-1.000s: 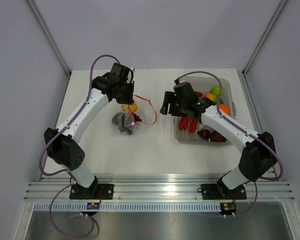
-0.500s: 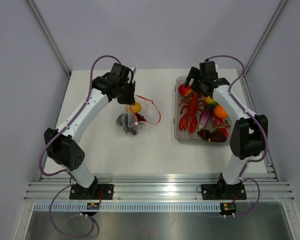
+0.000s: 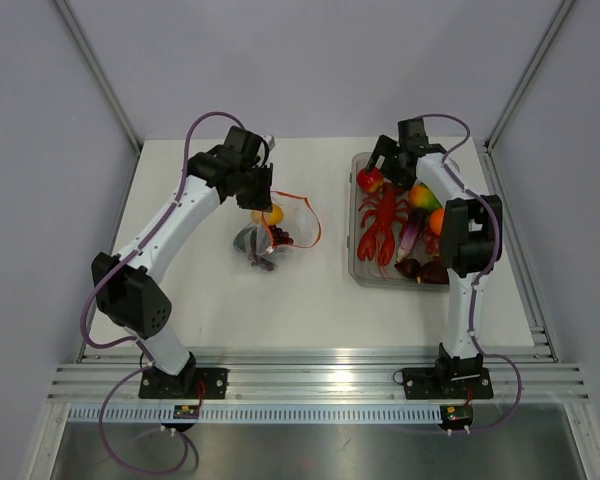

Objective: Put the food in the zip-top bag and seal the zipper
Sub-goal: Pick up the fake fruit from the bin.

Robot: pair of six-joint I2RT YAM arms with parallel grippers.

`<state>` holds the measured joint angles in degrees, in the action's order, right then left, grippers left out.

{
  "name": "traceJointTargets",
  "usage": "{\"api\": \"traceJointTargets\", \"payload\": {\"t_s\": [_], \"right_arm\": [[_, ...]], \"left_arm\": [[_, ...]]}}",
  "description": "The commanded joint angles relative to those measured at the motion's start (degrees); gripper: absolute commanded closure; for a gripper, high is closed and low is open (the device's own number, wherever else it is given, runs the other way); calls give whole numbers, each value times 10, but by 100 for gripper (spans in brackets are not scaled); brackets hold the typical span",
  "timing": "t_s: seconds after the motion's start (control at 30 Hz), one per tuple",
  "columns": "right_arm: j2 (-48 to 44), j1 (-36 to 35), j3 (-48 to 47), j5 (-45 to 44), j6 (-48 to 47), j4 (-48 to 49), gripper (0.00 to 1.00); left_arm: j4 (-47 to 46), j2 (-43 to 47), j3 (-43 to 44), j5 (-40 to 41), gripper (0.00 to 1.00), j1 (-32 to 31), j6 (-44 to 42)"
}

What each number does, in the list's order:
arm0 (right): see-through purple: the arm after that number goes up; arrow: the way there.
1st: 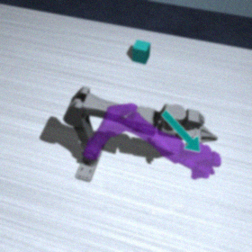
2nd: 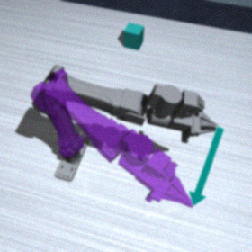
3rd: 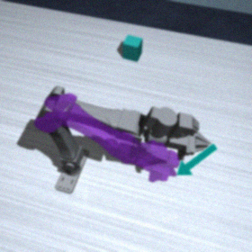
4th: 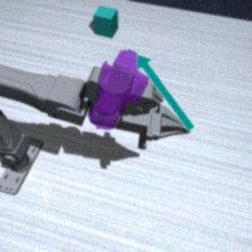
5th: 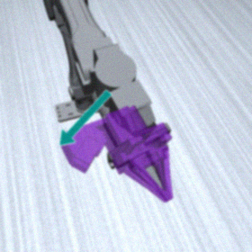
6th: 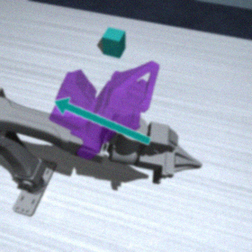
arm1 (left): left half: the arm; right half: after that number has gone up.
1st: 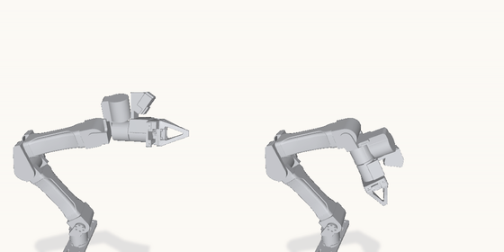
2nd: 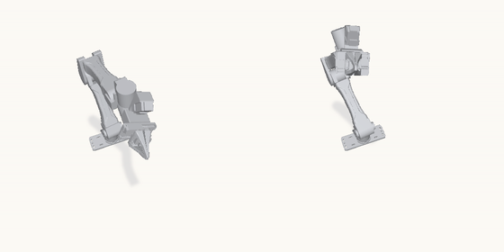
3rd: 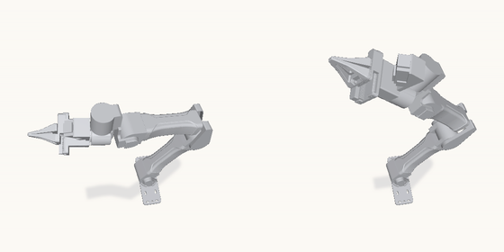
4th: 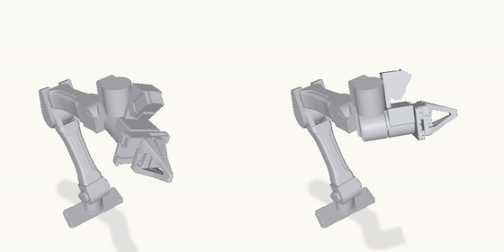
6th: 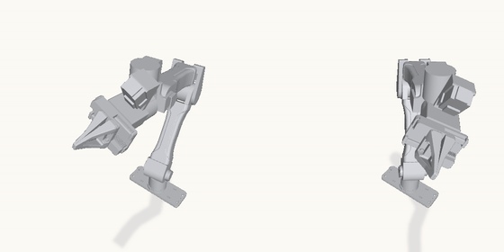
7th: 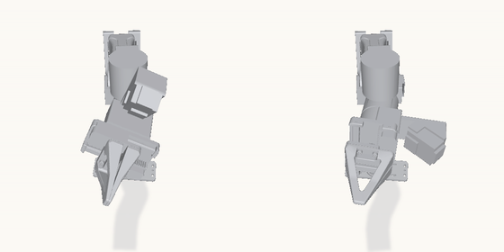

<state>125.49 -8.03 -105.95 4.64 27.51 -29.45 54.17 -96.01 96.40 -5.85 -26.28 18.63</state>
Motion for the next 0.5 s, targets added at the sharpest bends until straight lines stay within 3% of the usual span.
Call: {"api": "traceJointTargets", "payload": {"t_s": [0.0,0.47], "right_arm": [[29,13,-47,33,-10,10,1],[78,19,-65,108,-17,45,1]], "left_arm": [[-12,-1,24,-12,100,-2,-3],[-11,-2,19,-7,100,-2,6]]}}
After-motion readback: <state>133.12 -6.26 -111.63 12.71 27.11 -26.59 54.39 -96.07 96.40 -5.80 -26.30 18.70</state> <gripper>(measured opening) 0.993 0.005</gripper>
